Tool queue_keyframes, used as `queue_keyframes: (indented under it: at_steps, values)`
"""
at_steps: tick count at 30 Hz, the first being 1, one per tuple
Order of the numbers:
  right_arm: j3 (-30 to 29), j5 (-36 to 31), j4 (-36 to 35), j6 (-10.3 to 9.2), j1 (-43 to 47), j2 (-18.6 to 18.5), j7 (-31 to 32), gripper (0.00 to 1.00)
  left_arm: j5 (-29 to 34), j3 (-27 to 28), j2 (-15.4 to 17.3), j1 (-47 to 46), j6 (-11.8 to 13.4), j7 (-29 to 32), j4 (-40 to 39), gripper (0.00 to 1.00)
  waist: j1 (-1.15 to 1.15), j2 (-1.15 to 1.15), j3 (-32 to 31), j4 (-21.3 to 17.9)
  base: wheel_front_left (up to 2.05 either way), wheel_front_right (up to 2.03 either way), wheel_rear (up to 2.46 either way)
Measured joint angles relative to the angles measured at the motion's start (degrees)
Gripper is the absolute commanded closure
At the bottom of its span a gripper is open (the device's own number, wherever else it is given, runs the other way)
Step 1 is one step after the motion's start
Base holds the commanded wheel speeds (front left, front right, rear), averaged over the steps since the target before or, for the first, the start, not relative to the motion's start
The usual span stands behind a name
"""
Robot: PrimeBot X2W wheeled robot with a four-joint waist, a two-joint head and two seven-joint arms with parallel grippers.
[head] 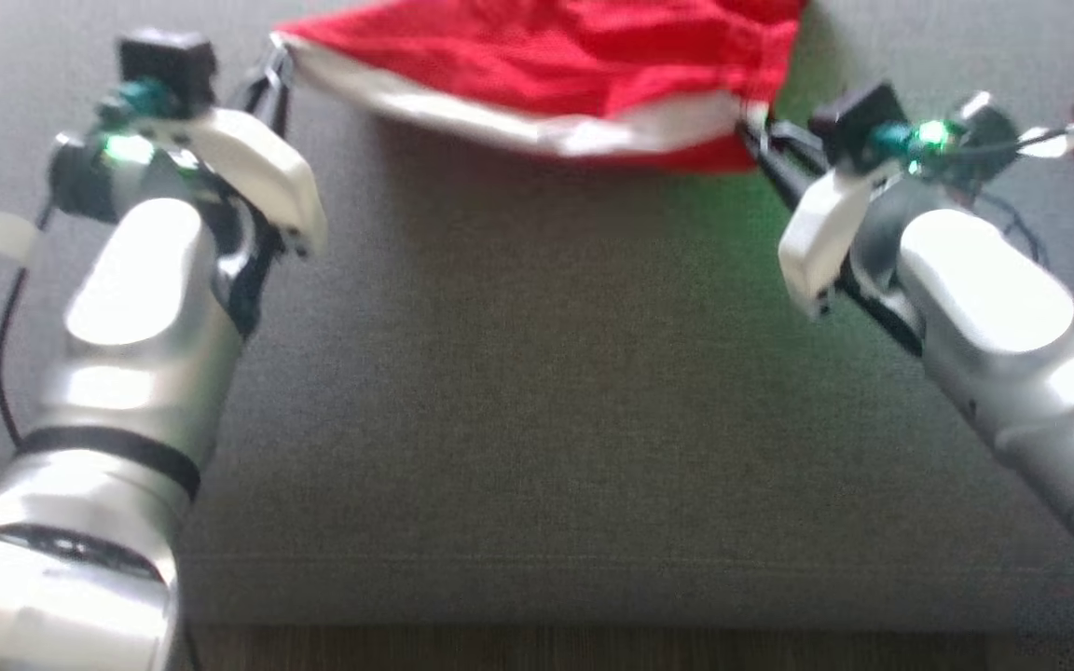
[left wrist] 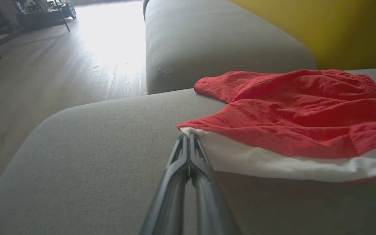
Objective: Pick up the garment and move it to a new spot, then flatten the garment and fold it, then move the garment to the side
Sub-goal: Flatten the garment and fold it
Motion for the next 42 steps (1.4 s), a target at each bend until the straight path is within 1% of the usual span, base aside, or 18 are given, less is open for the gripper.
queue_keyframes:
  at_steps: [3,5,8,12,15,20,21,22,25,32,33,34,36,37,42]
  values:
    - [3.5,4.1,-1.4,0.00,2.3,-1.2,2.5,1.00,-1.2,-3.9,0.2,2.9,-0.4,1.3,-1.6,1.00,0.00,0.00,-2.4,0.0,0.00,0.00,0.00]
    - [6.1,6.5,-2.5,0.00,3.6,-1.8,4.4,1.00,-2.1,-6.5,1.1,5.1,-0.4,2.0,-2.9,1.00,0.00,0.00,-3.8,-0.1,0.00,0.00,0.00]
    - [9.8,10.1,-4.7,0.00,5.0,-2.8,7.2,1.00,-3.8,-9.7,3.6,8.1,-0.4,3.2,-4.8,1.00,0.00,0.00,-5.7,-0.3,0.00,0.00,0.00]
    - [13.4,14.1,-6.7,0.00,5.9,-3.9,9.2,1.00,-6.3,-14.0,6.7,11.6,-0.4,5.1,-7.7,1.00,0.00,0.00,-7.8,-0.7,0.00,0.00,0.00]
    - [15.1,16.8,-7.3,0.00,5.9,-5.4,10.2,1.00,-7.8,-17.6,10.0,14.3,-0.4,6.5,-10.8,1.00,0.00,0.00,-9.5,-1.1,0.00,0.00,0.00]
    - [16.5,18.9,-8.3,0.00,7.4,-6.3,10.7,1.00,-10.5,-21.7,13.3,17.6,-0.4,7.9,-15.5,1.00,0.00,0.00,-10.7,-1.3,0.00,0.00,0.00]
    - [16.5,18.9,-8.3,0.00,7.4,-6.3,10.7,1.00,-10.5,-21.7,13.3,17.6,-0.4,7.9,-15.5,1.00,0.00,0.00,-10.7,-1.3,0.00,0.00,0.00]
    - [17.0,19.6,-8.9,0.00,8.3,-6.6,10.8,1.00,-11.6,-22.0,14.3,18.8,-0.4,8.0,-17.2,1.00,0.00,0.00,-11.1,-1.4,0.00,0.00,0.00]
    - [17.3,20.9,-10.3,0.00,9.2,-7.2,11.3,1.00,-12.7,-22.4,16.1,19.7,-0.4,8.4,-19.3,1.00,0.00,0.00,-11.5,-1.6,0.00,0.00,0.00]
    - [18.2,21.7,-15.2,0.00,11.3,-9.8,15.0,1.00,-14.4,-24.6,20.1,24.4,-0.4,10.0,-25.3,1.00,0.00,0.00,-13.2,-2.3,0.00,0.00,0.00]
    - [18.2,21.7,-15.2,0.00,11.3,-9.8,15.0,1.00,-14.4,-24.6,20.1,24.4,-0.4,10.0,-25.3,1.00,0.00,0.00,-13.2,-2.3,0.00,0.00,0.00]
    - [18.3,22.6,-16.6,0.00,12.4,-10.4,16.1,1.00,-14.8,-25.0,21.3,26.1,-0.4,10.5,-27.1,1.00,0.00,0.00,-13.9,-2.5,0.00,0.00,0.00]
    - [18.5,23.0,-18.4,0.00,13.6,-11.1,17.4,1.00,-15.2,-25.1,22.5,27.9,-0.2,11.0,-29.3,1.00,0.00,0.00,-14.7,-2.7,0.00,0.00,0.00]
    - [18.5,23.0,-18.4,0.00,13.6,-11.1,17.4,1.00,-15.2,-25.1,22.5,27.9,-0.2,11.0,-29.3,1.00,0.00,0.00,-14.7,-2.7,0.00,0.00,0.00]
    - [18.7,24.5,-22.1,0.00,16.9,-13.0,20.8,1.00,-16.8,-25.1,25.2,33.2,1.9,11.5,-35.5,1.00,0.00,0.00,-17.1,-3.1,0.00,0.00,0.00]
